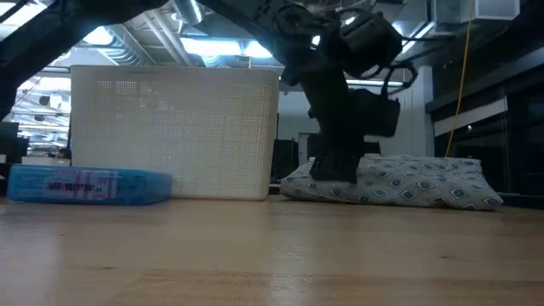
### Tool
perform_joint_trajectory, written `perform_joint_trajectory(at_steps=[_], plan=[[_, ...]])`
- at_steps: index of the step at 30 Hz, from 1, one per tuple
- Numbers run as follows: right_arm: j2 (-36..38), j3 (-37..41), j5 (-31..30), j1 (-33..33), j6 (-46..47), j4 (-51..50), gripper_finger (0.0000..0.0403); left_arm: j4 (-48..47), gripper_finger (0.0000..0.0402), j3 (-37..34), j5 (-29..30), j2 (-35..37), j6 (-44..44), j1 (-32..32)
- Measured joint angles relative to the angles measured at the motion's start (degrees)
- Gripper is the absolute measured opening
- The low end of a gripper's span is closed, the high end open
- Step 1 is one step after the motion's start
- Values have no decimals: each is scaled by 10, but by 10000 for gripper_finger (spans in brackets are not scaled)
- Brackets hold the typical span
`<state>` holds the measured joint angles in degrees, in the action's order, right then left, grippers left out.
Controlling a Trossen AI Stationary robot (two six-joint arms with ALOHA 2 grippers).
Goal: Pick & place medical supplies in basket/bin
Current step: Put the patient gown into the white bin
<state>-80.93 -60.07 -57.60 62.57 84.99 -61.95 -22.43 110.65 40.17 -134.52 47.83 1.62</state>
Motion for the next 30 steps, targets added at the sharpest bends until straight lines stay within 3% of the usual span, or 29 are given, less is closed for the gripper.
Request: perform_joint_trajectory(at_steps=[7, 13, 26, 30], plan=[[0, 0, 0, 0, 0, 0, 352, 11, 279, 1, -35, 27, -23, 15], [0, 0, 2, 0, 0, 0, 352, -87, 279, 0, -105, 25, -119, 12], [0, 0, 15, -6, 15, 0, 352, -87, 279, -12, -32, 14, -113, -2], [0, 0, 15, -6, 15, 0, 352, -60, 279, -30, -49, 14, -108, 7]])
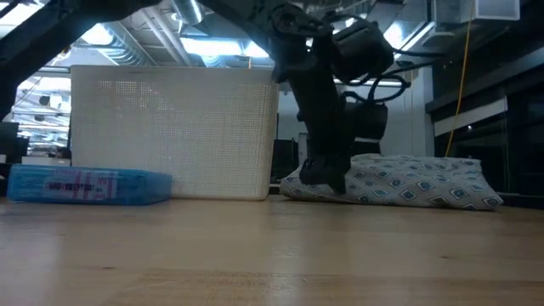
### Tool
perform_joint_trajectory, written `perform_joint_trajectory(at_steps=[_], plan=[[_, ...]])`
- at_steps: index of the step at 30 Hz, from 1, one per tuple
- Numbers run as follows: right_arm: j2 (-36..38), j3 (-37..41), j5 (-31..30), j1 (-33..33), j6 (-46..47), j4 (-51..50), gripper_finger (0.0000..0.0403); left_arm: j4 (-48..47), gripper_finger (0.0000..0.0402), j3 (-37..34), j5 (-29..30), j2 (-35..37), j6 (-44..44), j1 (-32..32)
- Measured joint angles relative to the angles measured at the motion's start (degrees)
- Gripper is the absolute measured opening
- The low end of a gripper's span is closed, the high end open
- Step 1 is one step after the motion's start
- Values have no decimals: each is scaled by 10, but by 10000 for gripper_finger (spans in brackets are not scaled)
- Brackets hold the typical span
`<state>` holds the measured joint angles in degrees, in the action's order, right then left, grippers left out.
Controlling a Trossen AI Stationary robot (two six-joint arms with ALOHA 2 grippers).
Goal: Pick & place medical supplies in basket/bin
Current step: Put the patient gown into the white bin
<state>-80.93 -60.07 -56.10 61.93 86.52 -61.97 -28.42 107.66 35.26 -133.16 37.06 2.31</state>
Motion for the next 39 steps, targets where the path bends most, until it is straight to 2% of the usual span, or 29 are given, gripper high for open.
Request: perform_joint_trajectory(at_steps=[8, 14, 21, 25, 39], plan=[[0, 0, -2, 0, 0, 0, 352, 3, 279, -6, -14, -14, 2, 17], [0, 0, -4, 0, 0, 0, 352, 16, 279, -5, 19, -29, 31, 19], [0, 0, -5, 0, 0, 0, 352, 59, 279, -5, 17, -32, 46, 32], [0, 0, -4, 0, 0, 0, 352, 61, 279, -5, -3, -32, 33, 42], [0, 0, -4, 0, 0, 1, 352, 84, 279, -5, -1, -38, 43, 75]])
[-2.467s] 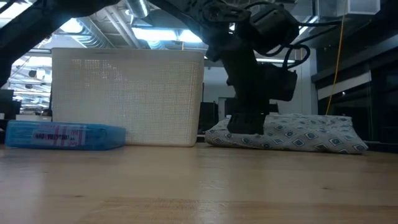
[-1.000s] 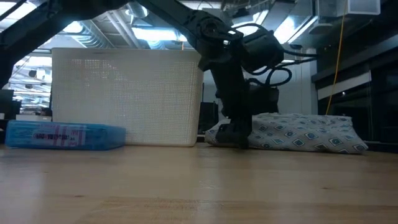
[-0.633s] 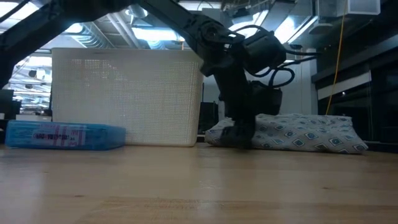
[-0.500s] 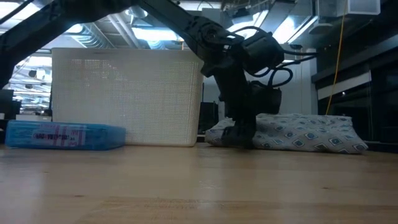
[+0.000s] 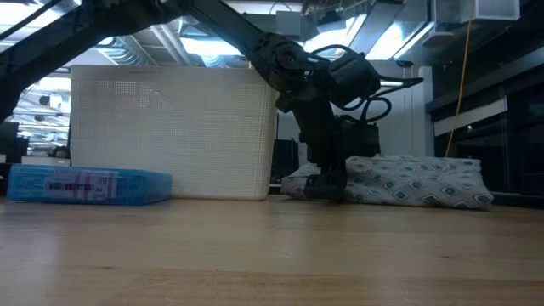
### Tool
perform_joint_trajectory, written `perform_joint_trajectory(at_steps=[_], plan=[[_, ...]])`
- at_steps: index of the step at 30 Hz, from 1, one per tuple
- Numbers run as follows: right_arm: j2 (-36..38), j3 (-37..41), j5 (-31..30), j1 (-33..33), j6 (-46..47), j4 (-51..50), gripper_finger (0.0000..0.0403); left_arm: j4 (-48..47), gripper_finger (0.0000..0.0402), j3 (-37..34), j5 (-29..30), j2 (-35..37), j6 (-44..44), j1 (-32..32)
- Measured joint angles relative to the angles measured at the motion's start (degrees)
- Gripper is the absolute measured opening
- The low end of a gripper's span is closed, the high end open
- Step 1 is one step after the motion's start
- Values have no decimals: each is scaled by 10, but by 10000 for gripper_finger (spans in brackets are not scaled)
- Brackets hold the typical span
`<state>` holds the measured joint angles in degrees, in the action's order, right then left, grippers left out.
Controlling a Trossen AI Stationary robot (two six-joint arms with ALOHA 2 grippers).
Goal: Pick & place medical supplies in basket/bin
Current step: Put the patient gown into the white bin
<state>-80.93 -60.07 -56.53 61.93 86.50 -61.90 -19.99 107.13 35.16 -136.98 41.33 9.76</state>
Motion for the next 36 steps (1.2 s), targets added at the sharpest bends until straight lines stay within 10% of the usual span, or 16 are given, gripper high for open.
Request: perform_joint_trajectory(at_steps=[22, 36], plan=[[0, 0, 0, 0, 0, 2, 352, 72, 271, 2, -9, -45, 72, 31], [0, 0, 0, 0, 6, 2, 352, 78, 12, 3, 4, -45, 26, 50]])
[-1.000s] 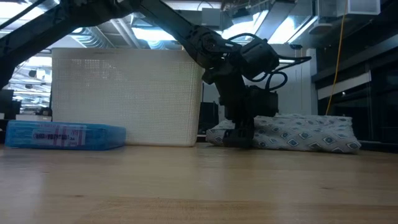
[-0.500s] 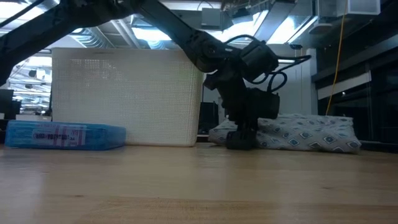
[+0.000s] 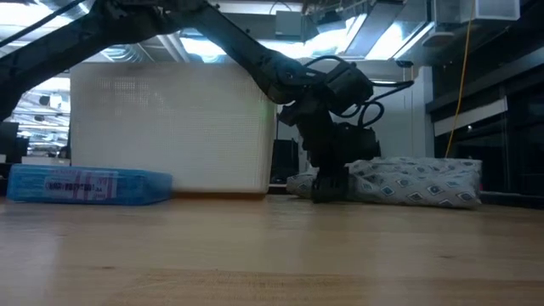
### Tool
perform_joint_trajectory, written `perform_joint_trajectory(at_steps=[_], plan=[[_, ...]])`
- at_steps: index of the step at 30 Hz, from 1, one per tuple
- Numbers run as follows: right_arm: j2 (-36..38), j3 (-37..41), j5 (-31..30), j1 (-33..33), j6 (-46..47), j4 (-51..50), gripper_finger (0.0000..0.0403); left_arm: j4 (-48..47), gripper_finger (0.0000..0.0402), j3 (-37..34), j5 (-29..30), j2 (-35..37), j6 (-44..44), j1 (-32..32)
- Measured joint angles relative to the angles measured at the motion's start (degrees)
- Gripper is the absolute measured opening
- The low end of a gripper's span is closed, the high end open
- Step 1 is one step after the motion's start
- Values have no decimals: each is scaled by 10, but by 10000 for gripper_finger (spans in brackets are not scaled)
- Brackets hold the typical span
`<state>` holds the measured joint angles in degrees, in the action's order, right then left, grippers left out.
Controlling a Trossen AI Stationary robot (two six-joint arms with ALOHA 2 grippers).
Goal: Pick & place medical supplies in basket/bin
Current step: Put the patient gown into the white bin
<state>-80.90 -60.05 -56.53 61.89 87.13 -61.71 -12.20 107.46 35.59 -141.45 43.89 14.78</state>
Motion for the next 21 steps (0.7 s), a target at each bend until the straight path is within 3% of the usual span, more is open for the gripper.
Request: perform_joint_trajectory(at_steps=[8, 14, 21], plan=[[0, 0, 0, -1, 0, 0, 352, 23, 5, 0, 31, 0, 49, -29], [0, 0, 0, -1, -2, 0, 352, 92, 3, 0, 98, -2, 122, -58], [0, 0, 0, -1, -2, 0, 352, 97, 2, 64, 132, -7, 167, -73]])
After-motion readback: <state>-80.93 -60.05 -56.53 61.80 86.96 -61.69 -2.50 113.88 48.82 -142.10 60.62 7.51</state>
